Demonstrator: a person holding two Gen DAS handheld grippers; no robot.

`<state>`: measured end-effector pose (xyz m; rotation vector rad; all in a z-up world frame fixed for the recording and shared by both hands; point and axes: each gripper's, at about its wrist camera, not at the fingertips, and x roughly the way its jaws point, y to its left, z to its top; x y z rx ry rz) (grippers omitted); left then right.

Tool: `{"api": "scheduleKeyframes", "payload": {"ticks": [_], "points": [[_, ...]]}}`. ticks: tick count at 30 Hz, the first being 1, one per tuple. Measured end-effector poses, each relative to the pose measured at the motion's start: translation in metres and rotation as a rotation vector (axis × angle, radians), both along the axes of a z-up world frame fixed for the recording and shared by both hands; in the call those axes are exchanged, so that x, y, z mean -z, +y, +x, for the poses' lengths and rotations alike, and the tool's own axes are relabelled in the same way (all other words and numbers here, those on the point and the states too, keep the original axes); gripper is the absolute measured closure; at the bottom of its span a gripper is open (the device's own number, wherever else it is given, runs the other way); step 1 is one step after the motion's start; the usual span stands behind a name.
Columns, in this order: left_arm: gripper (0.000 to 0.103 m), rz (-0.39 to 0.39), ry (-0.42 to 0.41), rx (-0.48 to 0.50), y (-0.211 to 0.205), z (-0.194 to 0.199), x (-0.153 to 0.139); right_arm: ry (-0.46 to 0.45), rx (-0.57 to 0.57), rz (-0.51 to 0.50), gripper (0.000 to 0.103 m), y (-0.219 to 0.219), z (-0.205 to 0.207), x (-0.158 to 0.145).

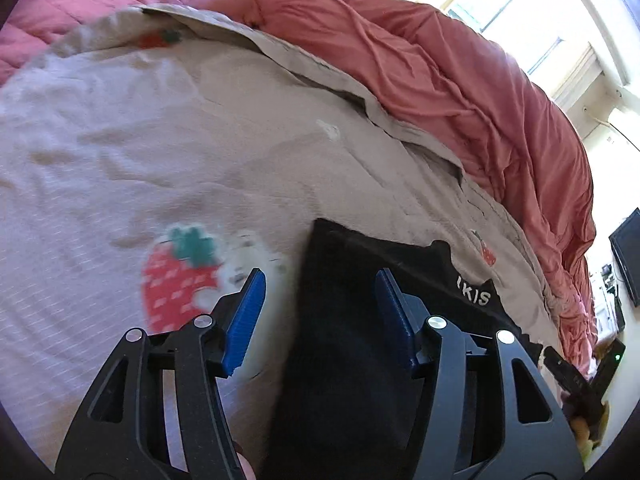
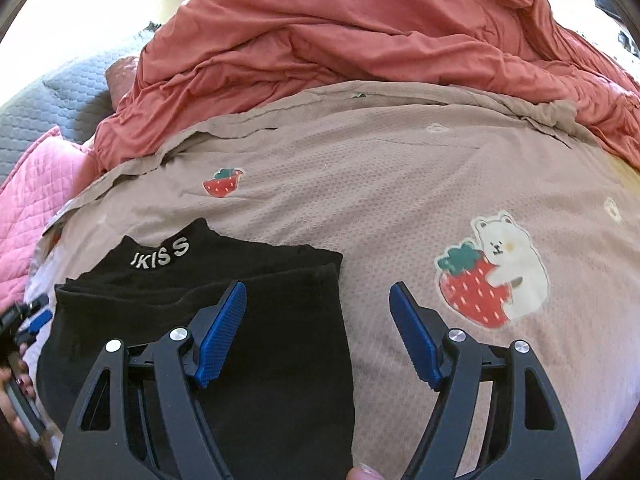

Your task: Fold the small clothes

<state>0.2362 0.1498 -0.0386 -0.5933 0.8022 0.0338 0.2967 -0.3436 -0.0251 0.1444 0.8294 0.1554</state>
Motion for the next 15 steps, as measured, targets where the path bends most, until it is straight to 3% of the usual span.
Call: {"api": "scheduleKeyframes", "payload": {"ticks": [2, 6, 7, 9, 10, 11, 15], "points": [[0.056, 0.029, 0.002, 0.036, -0.008, 0.007, 0.004, 0.008, -0.023, -0.025, 0.033, 0.005, 0.006, 0.005], [0.063, 0.069, 0.018, 0.115, -0.016, 0.01, 0.011, 0.024, -0.063, -0.055, 0.054, 0.013, 0.011, 0.013], [0.067, 0.075, 0.01, 0.128, -0.017, 0.011, 0.01, 0.024, -0.067, -0.056, 0.063, 0.014, 0.011, 0.014], [0.076, 0.087, -0.01, 0.151, -0.02, 0.009, 0.006, 0.014, -0.066, -0.071, 0.072, 0.017, 0.009, 0.016], [0.087, 0.109, -0.014, 0.158, -0.023, 0.01, 0.004, 0.007, -0.061, -0.08, 0.081, 0.017, 0.008, 0.015], [0.093, 0.143, -0.018, 0.168, -0.028, 0.01, 0.002, 0.001, -0.056, -0.084, 0.083, 0.016, 0.007, 0.015], [0.099, 0.296, -0.049, 0.214, -0.047, 0.004, -0.004, -0.03, -0.027, -0.053, 0.087, 0.009, 0.001, 0.009]]}}
